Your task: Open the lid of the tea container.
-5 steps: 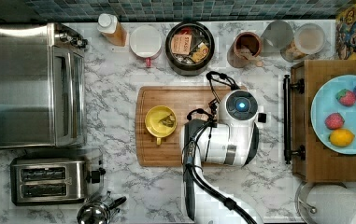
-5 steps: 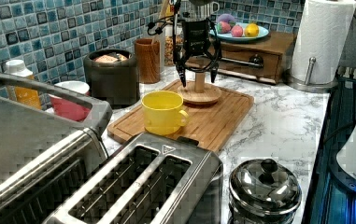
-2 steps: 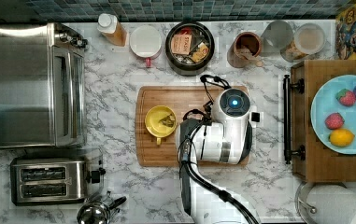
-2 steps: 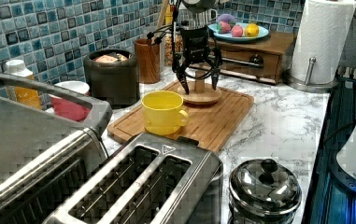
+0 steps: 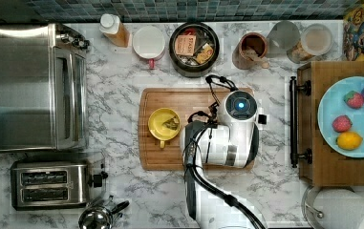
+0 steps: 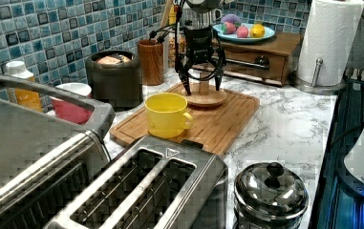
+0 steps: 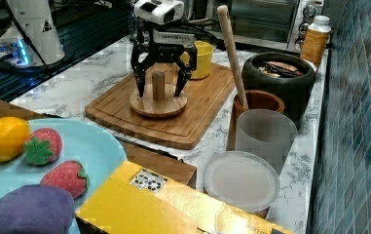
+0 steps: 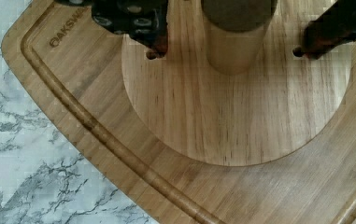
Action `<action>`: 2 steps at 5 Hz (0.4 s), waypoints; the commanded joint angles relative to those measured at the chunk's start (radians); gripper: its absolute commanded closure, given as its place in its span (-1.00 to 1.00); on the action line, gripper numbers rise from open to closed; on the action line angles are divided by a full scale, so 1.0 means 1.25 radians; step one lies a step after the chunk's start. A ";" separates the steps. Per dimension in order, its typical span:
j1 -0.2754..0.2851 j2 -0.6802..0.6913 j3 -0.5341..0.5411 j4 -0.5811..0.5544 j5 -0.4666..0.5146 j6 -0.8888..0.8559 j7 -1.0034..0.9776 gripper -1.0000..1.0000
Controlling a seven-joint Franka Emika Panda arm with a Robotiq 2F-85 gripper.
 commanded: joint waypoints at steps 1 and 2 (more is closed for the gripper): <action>-0.009 0.013 -0.008 0.088 0.027 -0.066 0.020 1.00; 0.001 0.015 -0.003 0.100 0.027 -0.081 0.025 1.00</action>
